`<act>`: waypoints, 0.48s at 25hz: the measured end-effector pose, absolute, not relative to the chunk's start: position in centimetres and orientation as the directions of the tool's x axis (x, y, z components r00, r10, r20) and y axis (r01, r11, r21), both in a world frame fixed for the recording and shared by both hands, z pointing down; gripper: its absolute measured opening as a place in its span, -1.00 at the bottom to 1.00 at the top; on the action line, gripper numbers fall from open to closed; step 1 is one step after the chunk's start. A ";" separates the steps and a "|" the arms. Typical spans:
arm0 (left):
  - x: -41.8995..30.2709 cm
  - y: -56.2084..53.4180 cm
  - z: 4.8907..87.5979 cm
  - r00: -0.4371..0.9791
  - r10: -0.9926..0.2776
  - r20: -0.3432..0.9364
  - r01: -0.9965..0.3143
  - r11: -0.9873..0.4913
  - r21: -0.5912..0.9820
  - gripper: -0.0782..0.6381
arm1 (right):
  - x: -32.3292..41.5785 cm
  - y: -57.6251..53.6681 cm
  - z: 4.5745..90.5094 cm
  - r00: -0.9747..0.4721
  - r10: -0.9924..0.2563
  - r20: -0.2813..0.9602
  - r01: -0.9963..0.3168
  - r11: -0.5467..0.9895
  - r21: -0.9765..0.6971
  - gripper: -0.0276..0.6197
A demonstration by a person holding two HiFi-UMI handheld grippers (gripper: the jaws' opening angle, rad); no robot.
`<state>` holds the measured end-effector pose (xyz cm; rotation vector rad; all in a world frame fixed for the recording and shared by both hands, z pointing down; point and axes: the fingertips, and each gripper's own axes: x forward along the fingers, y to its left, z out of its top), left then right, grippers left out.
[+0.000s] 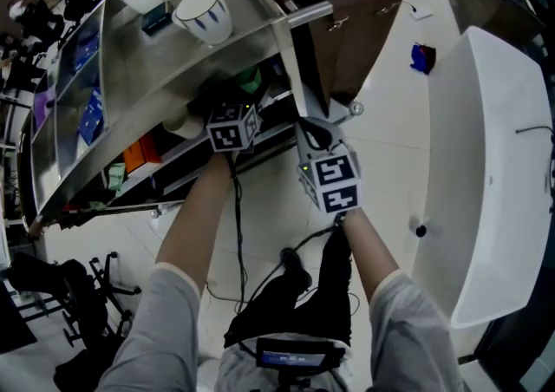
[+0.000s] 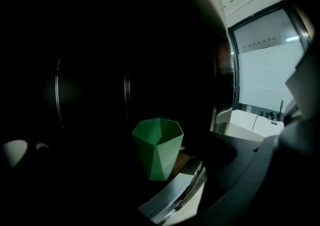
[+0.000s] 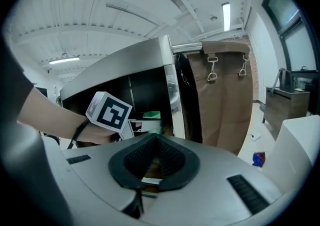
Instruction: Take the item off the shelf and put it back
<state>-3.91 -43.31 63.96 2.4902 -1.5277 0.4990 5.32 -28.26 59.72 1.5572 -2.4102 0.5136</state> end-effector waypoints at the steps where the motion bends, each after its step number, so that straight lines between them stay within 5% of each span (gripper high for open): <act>1: -3.9 -43.5 64.0 0.414 -0.831 0.372 -0.890 -0.455 -0.025 0.48 | 5.4 -28.2 59.7 -0.412 -0.832 0.372 -0.911 0.376 -0.168 -0.89; 5: -3.9 -44.1 64.4 0.408 -0.826 0.389 -0.883 -0.465 -0.062 0.47 | 5.7 -28.1 59.9 -0.413 -0.830 0.375 -0.911 0.376 -0.170 -0.89; 8: -4.3 -44.2 64.7 0.387 -0.827 0.408 -0.882 -0.461 -0.099 0.10 | 5.8 -28.1 60.1 -0.414 -0.827 0.380 -0.910 0.377 -0.170 -0.89; 12: -4.5 -44.2 64.6 0.381 -0.830 0.407 -0.884 -0.456 -0.103 0.09 | 5.9 -28.3 60.1 -0.414 -0.826 0.384 -0.910 0.378 -0.168 -0.89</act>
